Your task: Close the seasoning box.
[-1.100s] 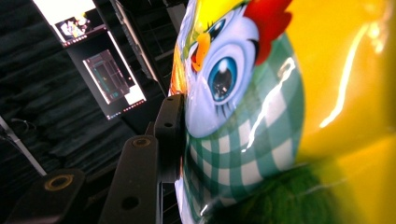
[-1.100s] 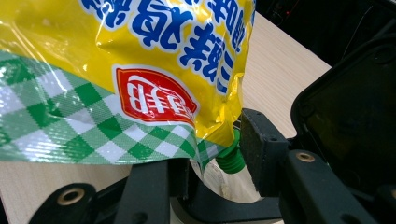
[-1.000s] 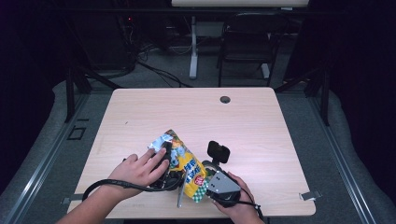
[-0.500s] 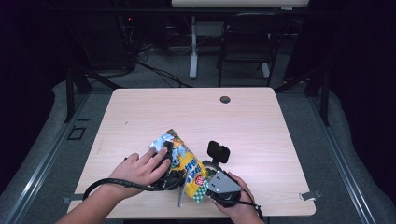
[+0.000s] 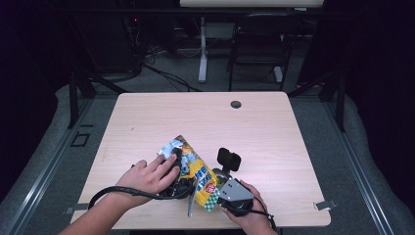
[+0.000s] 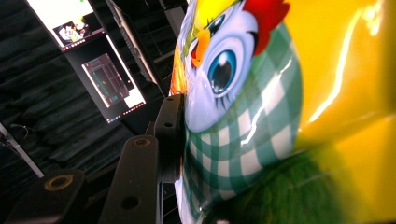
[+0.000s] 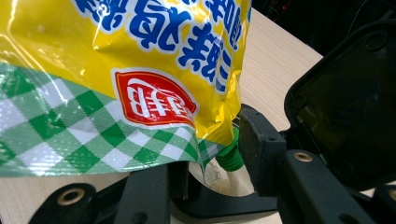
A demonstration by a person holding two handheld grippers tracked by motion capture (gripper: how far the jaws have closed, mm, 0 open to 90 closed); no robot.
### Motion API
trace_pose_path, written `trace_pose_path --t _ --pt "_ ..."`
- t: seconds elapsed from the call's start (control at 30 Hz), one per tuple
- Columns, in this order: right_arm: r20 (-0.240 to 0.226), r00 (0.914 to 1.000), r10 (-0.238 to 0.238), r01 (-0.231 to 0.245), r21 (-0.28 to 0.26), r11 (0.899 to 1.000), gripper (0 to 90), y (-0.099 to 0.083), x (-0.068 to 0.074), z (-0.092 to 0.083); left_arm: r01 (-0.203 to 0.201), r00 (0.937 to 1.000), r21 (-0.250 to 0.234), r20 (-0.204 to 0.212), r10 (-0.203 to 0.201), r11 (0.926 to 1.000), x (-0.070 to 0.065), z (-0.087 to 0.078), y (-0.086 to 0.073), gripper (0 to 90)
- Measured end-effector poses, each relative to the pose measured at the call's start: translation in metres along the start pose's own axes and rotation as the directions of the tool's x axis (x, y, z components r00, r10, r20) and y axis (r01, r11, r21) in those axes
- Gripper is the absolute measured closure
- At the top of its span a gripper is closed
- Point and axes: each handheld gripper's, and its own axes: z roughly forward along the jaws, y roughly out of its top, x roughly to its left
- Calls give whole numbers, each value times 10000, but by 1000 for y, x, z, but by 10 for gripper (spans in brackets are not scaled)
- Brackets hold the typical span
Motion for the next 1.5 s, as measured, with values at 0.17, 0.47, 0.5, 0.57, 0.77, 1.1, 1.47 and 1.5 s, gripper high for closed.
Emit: trace_pose_path --t 0.17,0.47,0.5,0.57,0.77,1.1,1.47,1.5 --pt "28 10000 15 -15 39 10000 647 0 0 0 -121 9999 -3 -56 121 9999 1 0 0 626" --pt "55 9999 90 -90 57 9999 650 0 0 0 -238 9997 -20 -75 238 9997 3 1 1 626" --pt "38 10000 88 -88 82 9999 651 0 0 1 -276 9996 -39 -116 275 9996 4 1 1 626" --pt "59 9999 108 -108 75 9999 652 1 0 1 -193 9998 26 -13 193 9998 3 0 1 626" --pt "60 9998 170 -170 103 9998 653 0 -2 0 -274 9996 22 -54 275 9996 5 0 3 627" --pt "7 9995 303 -303 59 9995 655 0 -1 1 -413 9991 33 -68 413 9991 7 0 2 627" --pt "72 9993 361 -362 36 9993 666 1 0 1 -472 9986 32 -235 472 9989 9 -2 1 637" --pt "78 9993 356 -356 31 9994 665 1 0 1 -468 9987 36 -216 468 9989 9 -2 1 637"
